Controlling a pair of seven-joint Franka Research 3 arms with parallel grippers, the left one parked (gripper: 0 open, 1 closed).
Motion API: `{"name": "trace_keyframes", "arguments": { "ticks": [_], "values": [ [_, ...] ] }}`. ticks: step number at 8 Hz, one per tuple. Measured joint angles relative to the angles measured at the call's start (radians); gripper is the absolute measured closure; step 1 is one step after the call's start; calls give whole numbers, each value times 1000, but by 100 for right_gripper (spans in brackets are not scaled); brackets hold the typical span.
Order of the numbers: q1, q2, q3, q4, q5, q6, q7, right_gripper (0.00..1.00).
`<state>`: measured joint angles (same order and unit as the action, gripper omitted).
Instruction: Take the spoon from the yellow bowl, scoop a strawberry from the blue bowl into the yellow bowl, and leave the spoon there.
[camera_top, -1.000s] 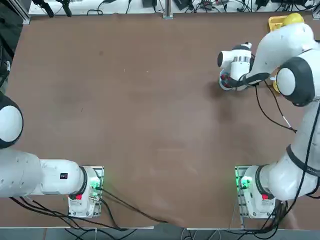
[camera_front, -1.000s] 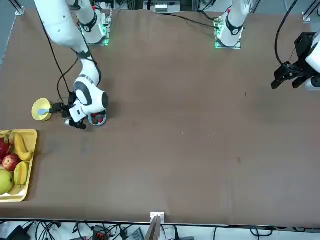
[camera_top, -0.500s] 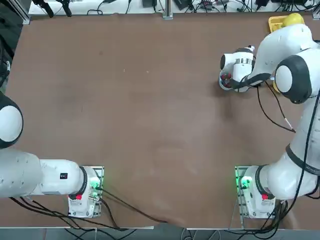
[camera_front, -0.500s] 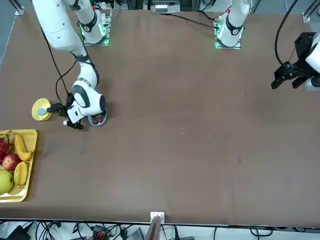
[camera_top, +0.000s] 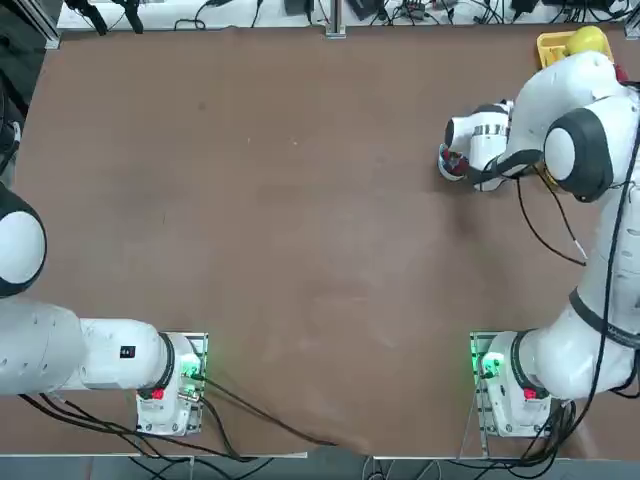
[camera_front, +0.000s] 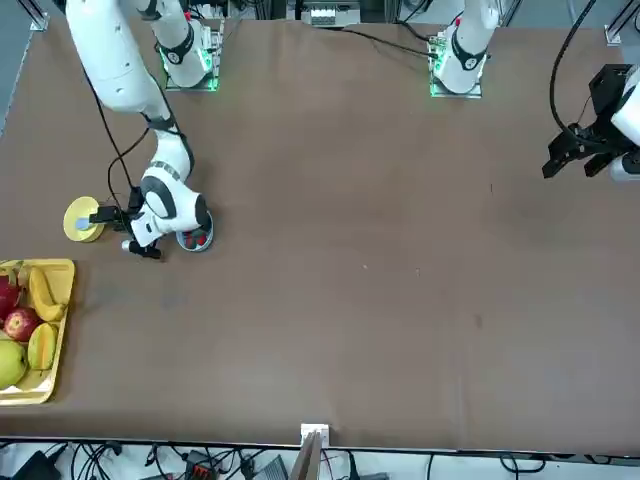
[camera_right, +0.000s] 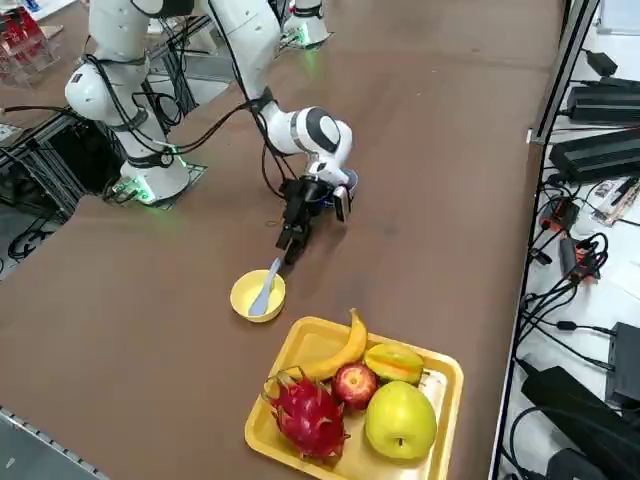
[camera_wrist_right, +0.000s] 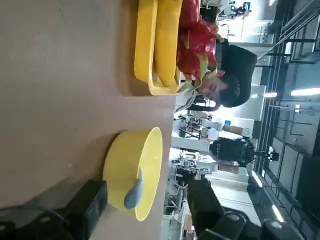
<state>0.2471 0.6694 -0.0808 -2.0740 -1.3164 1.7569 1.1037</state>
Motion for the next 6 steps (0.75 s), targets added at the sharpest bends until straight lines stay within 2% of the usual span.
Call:
{"name": "trace_keyframes", "arguments": {
  "ticks": [6],
  "values": [
    [0, 32, -11, 0, -10, -46, 20, 11]
  ]
}}
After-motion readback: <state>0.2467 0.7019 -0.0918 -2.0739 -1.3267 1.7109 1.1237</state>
